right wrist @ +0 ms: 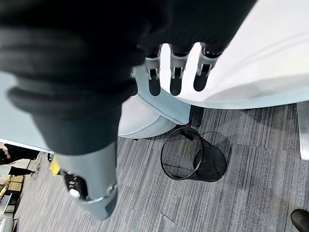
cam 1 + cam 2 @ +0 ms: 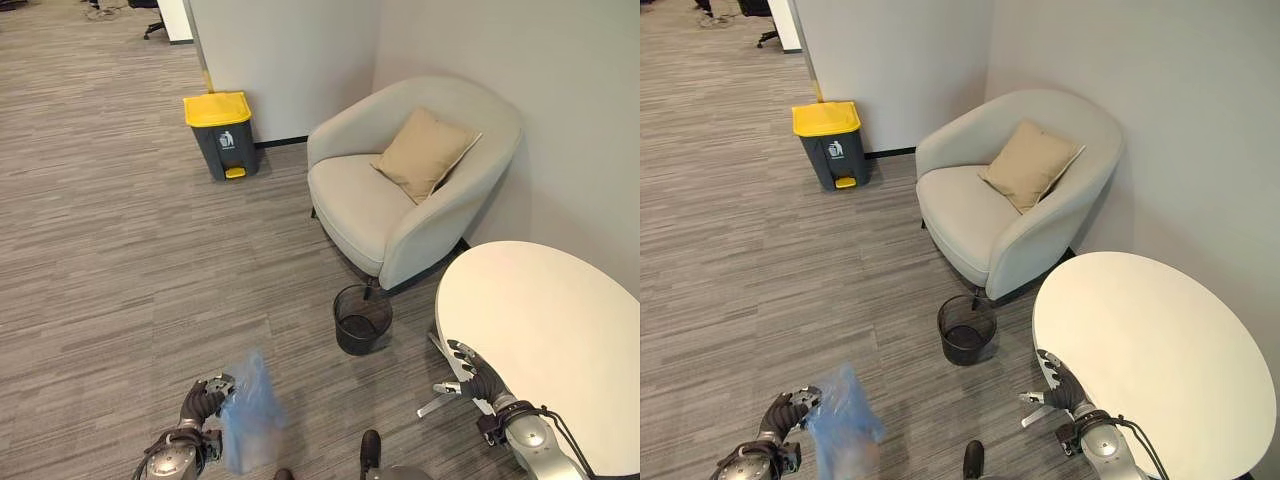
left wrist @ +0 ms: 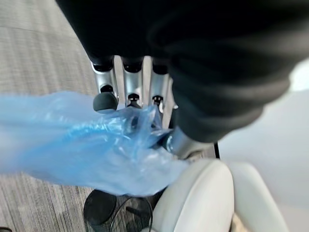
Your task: Gather garbage on tea table into small bin, then transfer packed bag to large trash can.
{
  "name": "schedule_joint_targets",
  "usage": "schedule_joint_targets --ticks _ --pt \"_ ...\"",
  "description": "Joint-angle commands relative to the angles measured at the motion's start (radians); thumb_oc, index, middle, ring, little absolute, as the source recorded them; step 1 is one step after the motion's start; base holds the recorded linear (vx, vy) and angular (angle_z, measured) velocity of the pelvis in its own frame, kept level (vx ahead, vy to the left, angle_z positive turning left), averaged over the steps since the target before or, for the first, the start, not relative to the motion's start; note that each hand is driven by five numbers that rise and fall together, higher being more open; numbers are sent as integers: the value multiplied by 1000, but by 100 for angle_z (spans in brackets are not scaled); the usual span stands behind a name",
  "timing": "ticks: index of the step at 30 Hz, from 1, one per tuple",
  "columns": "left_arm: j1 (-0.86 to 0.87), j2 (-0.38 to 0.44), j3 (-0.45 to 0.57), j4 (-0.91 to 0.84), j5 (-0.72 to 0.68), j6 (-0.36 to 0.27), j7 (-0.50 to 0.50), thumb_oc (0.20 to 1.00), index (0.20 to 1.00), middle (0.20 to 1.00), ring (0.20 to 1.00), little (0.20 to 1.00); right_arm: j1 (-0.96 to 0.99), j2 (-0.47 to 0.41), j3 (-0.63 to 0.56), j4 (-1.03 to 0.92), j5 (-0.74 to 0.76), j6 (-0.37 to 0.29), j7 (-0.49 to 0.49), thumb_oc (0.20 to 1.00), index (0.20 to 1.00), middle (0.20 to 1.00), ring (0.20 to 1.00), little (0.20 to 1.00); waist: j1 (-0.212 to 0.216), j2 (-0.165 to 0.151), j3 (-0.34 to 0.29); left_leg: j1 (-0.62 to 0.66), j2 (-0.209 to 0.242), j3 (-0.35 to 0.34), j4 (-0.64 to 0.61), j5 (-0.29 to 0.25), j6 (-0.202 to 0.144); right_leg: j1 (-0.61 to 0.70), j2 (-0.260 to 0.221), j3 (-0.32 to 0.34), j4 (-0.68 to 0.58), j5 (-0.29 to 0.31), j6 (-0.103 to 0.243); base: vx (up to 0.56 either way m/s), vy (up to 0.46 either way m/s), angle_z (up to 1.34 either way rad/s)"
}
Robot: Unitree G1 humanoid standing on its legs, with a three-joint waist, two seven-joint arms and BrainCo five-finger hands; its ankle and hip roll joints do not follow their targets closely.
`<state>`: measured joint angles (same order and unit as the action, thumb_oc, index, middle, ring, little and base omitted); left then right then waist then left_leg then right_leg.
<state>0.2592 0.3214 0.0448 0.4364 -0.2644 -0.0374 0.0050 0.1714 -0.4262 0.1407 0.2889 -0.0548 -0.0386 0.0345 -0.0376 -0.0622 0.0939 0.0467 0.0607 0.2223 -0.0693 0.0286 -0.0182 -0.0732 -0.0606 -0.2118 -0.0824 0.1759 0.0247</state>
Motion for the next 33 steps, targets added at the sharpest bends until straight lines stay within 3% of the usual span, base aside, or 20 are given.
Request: schedule_joint_targets --ticks 1,6,7,10,19,22,24,26,30,31,33 --pt "-91 38 53 -7 -77 -74 34 200 200 200 200 200 -76 5 -25 -5 56 -39 -26 1000 1000 1000 1000 1000 15 -33 47 -101 -9 -73 130 -88 -36 42 -23 22 80 -222 63 -150 -85 66" --pt "-127 36 51 3 -112 -81 56 200 200 200 200 200 -99 -2 -27 18 68 -39 -56 1000 1000 1000 1000 1000 37 -39 76 -189 -6 -78 189 -75 -53 22 -52 -69 95 -229 56 -90 -29 69" --pt "-139 31 44 16 -120 -81 57 200 200 200 200 200 -99 -4 -32 30 71 -38 -63 1000 1000 1000 1000 1000 32 -35 74 -186 15 -5 196 -83 -52 24 -67 -128 98 -233 58 3 40 64" --pt "-138 34 28 12 -117 -74 53 200 200 200 200 200 -97 -2 -20 52 68 -28 -67 1000 1000 1000 1000 1000 10 -31 74 -169 65 121 223 -111 -49 48 -84 -177 98 -244 71 95 77 99" --pt "-137 47 22 21 -79 -69 57 200 200 200 200 200 -135 40 14 86 50 -16 -74 1000 1000 1000 1000 1000 22 -39 80 -162 16 97 197 -150 -8 35 -144 -162 156 -230 112 71 178 32" --pt "-166 87 9 3 -68 -77 64 200 200 200 200 200 -154 55 21 86 64 -16 -80 1000 1000 1000 1000 1000 22 -37 111 -151 -16 75 191 -171 26 -48 -177 -92 332 -217 128 82 225 -8" --pt "-178 97 -4 -7 -61 -78 63 200 200 200 200 200 -151 56 17 84 70 -16 -84 1000 1000 1000 1000 1000 4 -33 124 -130 -31 55 176 -177 33 -108 -131 -20 381 -231 121 86 114 9" --pt "-187 100 -7 -8 -62 -79 62 200 200 200 200 200 -157 55 16 81 78 -16 -86 1000 1000 1000 1000 1000 -5 -25 133 -109 -41 50 161 -179 36 -153 -113 -9 362 -219 112 127 80 37" --pt "-203 98 -11 -2 -60 -80 68 200 200 200 200 200 -168 45 18 73 85 -17 -91 1000 1000 1000 1000 1000 -13 -17 151 -68 -49 36 154 -213 39 -209 -110 -37 323 -191 117 219 45 22" --pt "-211 94 -12 3 -59 -80 69 200 200 200 200 200 -166 40 17 69 85 -17 -93 1000 1000 1000 1000 1000 -22 -17 155 -39 -65 17 151 -236 39 -233 -101 -41 262 -164 130 203 -17 3" --pt "-213 89 -15 1 -56 -80 70 200 200 200 200 200 -165 38 15 67 84 -16 -93 1000 1000 1000 1000 1000 -29 -24 160 -38 -79 19 153 -225 40 -248 -105 -50 230 -132 123 169 -27 21"
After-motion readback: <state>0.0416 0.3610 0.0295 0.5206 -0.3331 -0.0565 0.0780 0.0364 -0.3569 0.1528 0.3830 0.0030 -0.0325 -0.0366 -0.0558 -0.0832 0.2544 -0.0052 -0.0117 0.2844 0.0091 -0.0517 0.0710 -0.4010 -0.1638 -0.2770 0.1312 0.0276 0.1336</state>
